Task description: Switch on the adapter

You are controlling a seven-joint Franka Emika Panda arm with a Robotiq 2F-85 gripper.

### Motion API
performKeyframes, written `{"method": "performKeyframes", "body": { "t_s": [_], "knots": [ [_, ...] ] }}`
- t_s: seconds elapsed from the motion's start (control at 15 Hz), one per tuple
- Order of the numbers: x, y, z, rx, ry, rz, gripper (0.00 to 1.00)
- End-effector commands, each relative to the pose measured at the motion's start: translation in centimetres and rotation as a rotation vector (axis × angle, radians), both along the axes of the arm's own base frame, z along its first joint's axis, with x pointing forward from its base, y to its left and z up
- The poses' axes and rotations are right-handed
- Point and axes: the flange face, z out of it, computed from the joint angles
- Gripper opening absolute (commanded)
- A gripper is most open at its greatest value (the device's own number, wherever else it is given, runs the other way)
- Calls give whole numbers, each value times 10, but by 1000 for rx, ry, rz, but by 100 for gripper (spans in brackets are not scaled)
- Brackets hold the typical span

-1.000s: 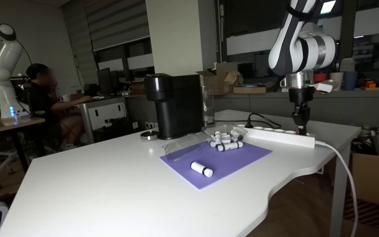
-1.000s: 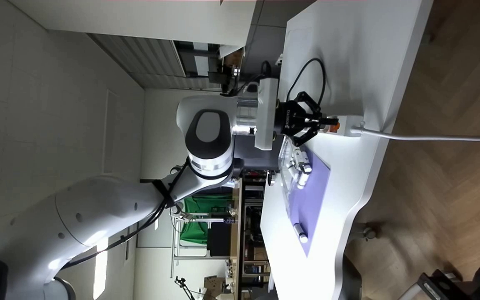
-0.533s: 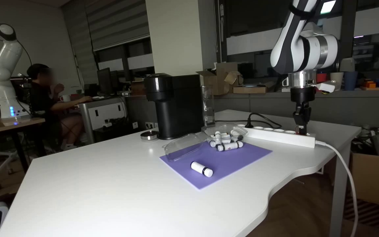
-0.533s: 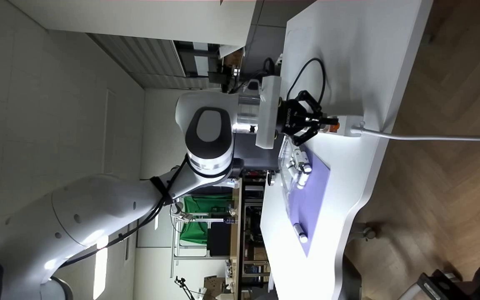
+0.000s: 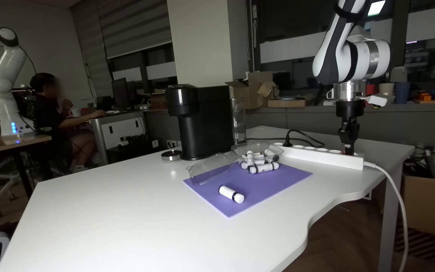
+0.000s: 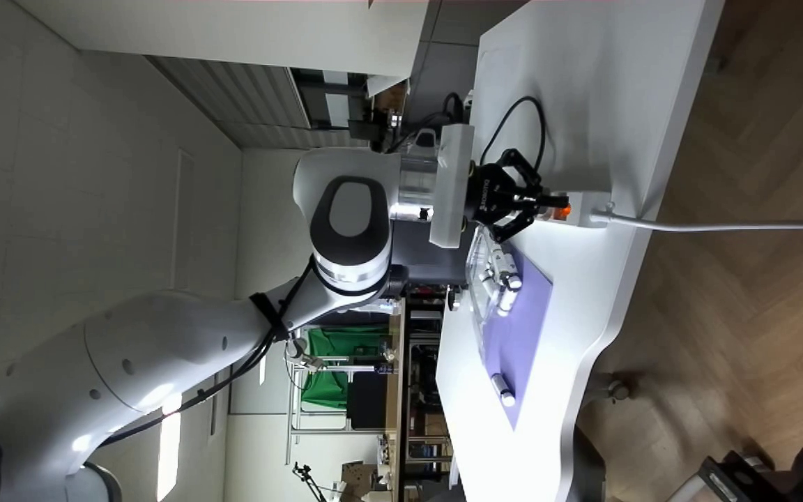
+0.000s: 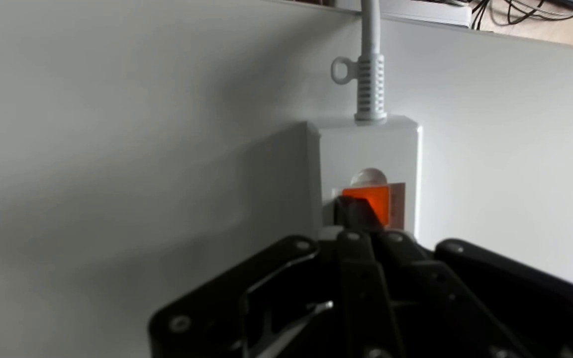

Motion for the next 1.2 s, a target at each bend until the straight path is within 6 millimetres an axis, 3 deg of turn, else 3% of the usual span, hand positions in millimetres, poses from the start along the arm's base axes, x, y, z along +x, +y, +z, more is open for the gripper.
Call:
{"method": "performKeyframes", "body": {
  "t_s": [0.0, 0.4, 0.47, 0.6, 0.8, 1.13],
  "knots": [
    [2, 6, 28, 32, -2, -23, 0],
    [10, 26, 133, -1, -3, -7, 0],
    [10, 28, 149, -13, -3, -13, 26],
    [8, 30, 174, -25, -2, -9, 31],
    [3, 27, 197, -35, -11, -31, 53],
    [-5, 15, 212, -50, -18, -57, 87]
  ]
}}
